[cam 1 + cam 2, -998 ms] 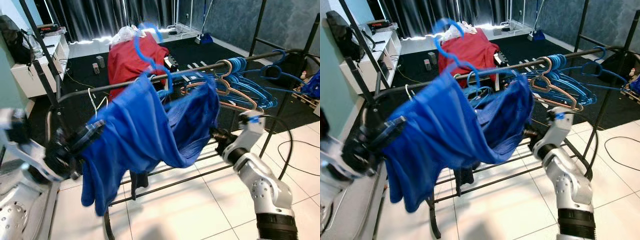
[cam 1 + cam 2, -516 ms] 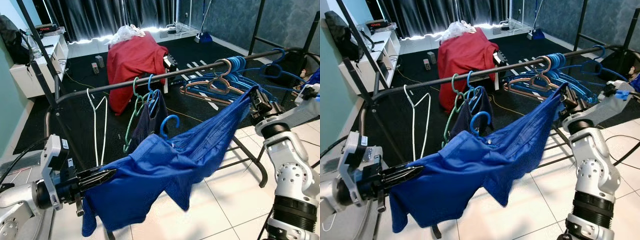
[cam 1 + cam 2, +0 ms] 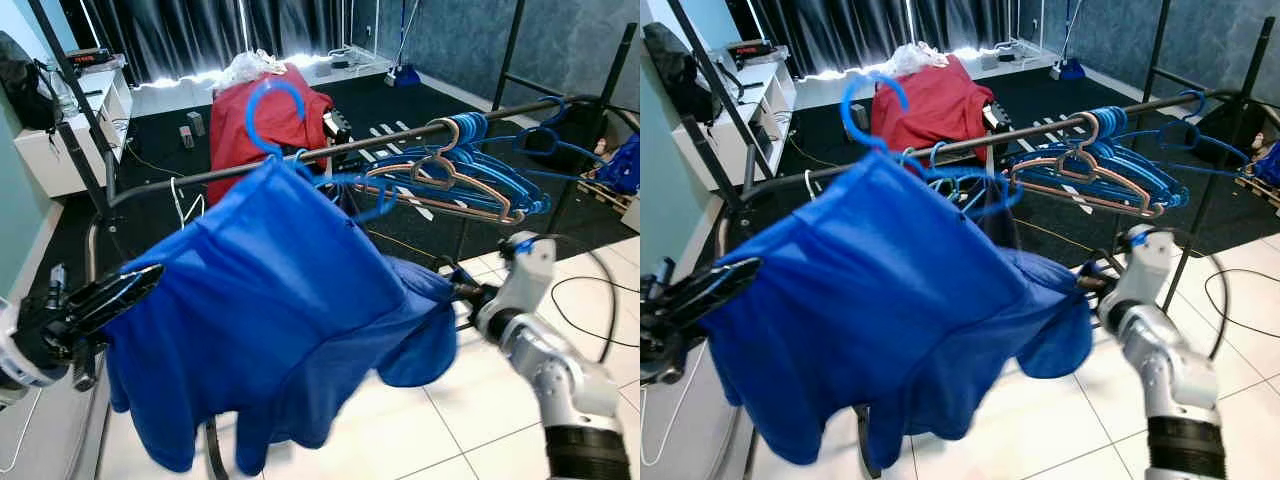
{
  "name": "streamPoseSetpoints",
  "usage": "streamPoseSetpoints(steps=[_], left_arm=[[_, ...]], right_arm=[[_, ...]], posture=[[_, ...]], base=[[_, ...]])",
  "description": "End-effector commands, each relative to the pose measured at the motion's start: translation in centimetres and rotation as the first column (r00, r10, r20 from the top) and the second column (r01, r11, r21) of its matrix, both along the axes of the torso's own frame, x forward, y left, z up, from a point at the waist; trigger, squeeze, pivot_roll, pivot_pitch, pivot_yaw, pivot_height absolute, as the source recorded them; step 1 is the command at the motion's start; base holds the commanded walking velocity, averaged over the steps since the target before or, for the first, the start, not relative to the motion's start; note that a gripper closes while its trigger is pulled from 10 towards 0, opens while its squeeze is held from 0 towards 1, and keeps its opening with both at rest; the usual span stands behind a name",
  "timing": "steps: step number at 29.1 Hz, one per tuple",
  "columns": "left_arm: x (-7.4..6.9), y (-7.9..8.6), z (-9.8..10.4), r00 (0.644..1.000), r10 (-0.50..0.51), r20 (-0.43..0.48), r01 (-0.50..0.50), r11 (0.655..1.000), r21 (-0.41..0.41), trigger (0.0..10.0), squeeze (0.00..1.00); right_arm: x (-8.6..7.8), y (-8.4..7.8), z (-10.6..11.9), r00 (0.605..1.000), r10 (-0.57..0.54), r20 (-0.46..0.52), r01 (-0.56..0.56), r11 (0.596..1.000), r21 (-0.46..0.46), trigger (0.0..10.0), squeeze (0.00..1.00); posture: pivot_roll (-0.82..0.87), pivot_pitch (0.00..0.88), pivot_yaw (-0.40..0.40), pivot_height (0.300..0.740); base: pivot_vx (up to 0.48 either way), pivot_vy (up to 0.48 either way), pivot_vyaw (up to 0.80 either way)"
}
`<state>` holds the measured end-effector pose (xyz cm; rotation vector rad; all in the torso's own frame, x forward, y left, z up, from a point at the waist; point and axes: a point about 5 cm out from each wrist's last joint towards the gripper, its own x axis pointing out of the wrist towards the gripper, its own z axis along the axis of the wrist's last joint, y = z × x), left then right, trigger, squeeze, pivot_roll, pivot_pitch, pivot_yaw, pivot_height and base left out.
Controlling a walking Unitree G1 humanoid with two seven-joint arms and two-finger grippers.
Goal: Hang hanger
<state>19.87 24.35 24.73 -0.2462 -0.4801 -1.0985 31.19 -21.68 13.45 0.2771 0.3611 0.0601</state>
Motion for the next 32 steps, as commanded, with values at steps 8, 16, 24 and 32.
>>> streamPoseSetpoints(steps=[8,16,24,32], left_arm=[[1.1,-2.6,-0.5,0.998,-0.057,-0.012,0.055,0.992,-0.115,10.0,0.00],[4.9,-4.8,-2.3,0.985,0.133,-0.109,-0.139,0.989,-0.058,10.0,0.00],[6.3,-1.8,-2.7,0.950,0.309,-0.050,-0.281,0.910,0.305,10.0,0.00],[6.0,0.3,-1.4,0.956,0.293,0.015,-0.269,0.857,0.439,10.0,0.00]], right_arm=[[-0.4,3.4,-0.1,0.974,0.224,0.028,-0.224,0.975,0.007,7.8,0.00],[-2.9,6.9,1.9,0.780,0.608,0.148,-0.610,0.791,-0.036,10.0,1.00],[-7.2,5.2,3.2,0.528,0.842,0.114,-0.839,0.538,-0.081,10.0,1.00],[-7.5,5.0,6.4,0.471,0.853,0.224,-0.829,0.515,-0.216,10.0,0.73]], posture=[[-0.11,0.000,0.030,0.740],[-0.12,0.000,0.034,0.740],[-0.12,0.000,0.042,0.740],[-0.12,0.000,0.052,0.740]], base=[[0.000,0.000,0.00],[0.000,0.000,0.00],[0.000,0.000,0.00],[0.000,0.000,0.00]])
